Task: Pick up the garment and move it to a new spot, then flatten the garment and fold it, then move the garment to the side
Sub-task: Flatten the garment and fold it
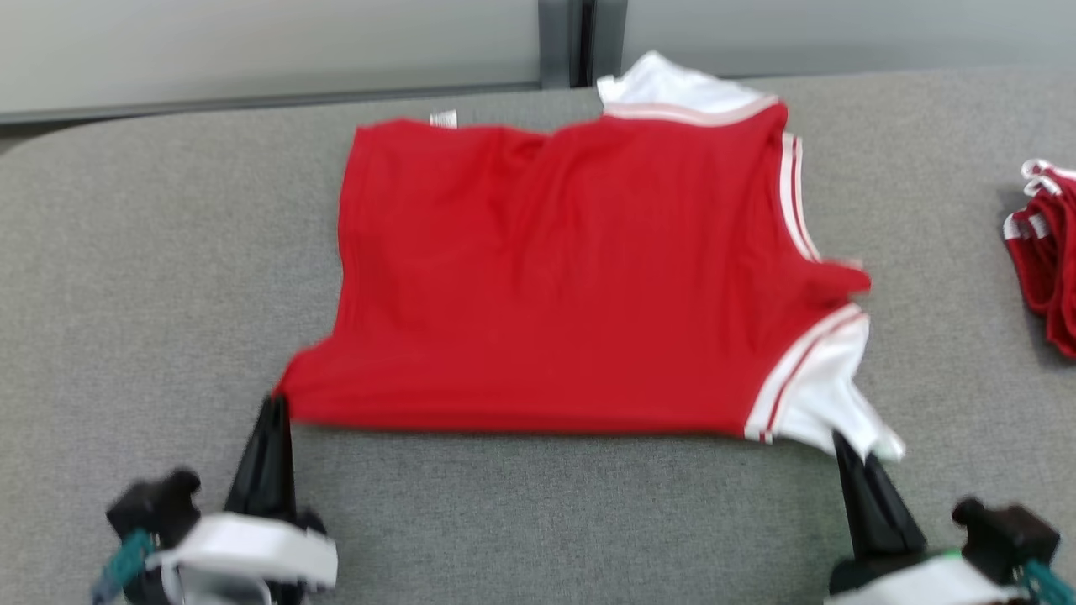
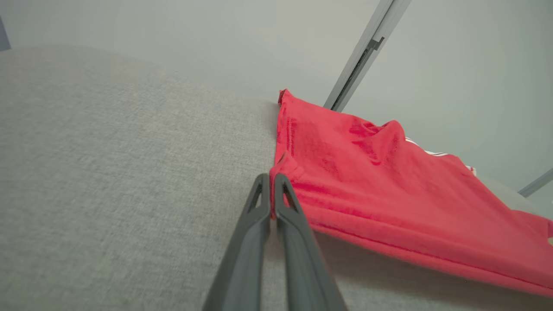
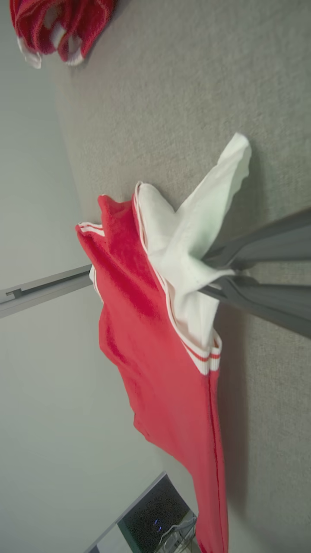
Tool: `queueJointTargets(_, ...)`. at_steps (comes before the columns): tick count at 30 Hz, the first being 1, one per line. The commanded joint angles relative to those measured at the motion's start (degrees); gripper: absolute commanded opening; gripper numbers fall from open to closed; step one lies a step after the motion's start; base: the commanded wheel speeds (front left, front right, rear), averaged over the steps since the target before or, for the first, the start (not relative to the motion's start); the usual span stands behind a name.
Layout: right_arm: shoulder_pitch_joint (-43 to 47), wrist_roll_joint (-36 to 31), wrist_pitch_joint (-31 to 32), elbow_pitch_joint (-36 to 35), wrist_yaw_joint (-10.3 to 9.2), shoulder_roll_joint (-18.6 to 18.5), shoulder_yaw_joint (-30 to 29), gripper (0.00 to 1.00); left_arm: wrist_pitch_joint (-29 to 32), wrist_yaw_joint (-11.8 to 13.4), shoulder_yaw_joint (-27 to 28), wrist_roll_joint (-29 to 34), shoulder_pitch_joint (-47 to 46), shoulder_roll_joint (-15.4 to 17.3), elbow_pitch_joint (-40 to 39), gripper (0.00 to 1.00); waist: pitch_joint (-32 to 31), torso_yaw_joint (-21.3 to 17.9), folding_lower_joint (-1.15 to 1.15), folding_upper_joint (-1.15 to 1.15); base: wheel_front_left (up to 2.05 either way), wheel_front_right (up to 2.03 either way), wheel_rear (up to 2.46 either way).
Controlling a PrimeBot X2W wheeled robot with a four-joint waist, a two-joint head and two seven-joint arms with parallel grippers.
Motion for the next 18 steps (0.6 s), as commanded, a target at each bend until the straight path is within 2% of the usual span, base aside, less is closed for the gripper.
queueJointTargets(1, 3.62, -1.08, 1.36, -2.66, -0.17, 0.03, -1.62, 0.00, -0.27, 1.17, 0.16, 0.20, 3.57, 0.70, -2.33, 0.00, -2.16, 0.26, 0.00, 0.00, 0.00, 0.00, 0.00)
queueJointTargets(4, 7.90, -2.90, 3.56, -6.27, -0.17, 0.78, -3.40, 0.00, -0.27, 1.91, -0.30, 0.39, 7.20, 0.72, -5.38, 0.00, -3.22, 0.46, 0.00, 0.00, 0.00, 0.00, 0.00)
queueJointTargets(9, 18.84, -5.86, 9.57, -15.16, -0.18, 3.39, -7.83, 0.00, 2.20, 5.71, -1.70, 0.46, 16.97, 0.72, -14.13, 0.00, -5.96, 0.96, 0.00, 0.00, 0.00, 0.00, 0.00)
queueJointTargets(13, 22.22, -6.92, 12.15, -18.51, -0.18, 4.19, -8.38, 0.00, 4.32, 7.36, -2.27, 0.19, 20.08, 0.68, -18.78, 0.00, -7.08, 1.05, 0.00, 0.00, 0.00, 0.00, 0.00)
queueJointTargets(18, 23.03, -6.99, 14.36, -20.13, -0.18, 4.61, -8.91, 0.00, 7.21, 8.74, -3.12, 0.96, 21.24, 1.10, -20.80, 0.00, -8.44, 0.78, 0.00, 0.00, 0.00, 0.00, 0.00)
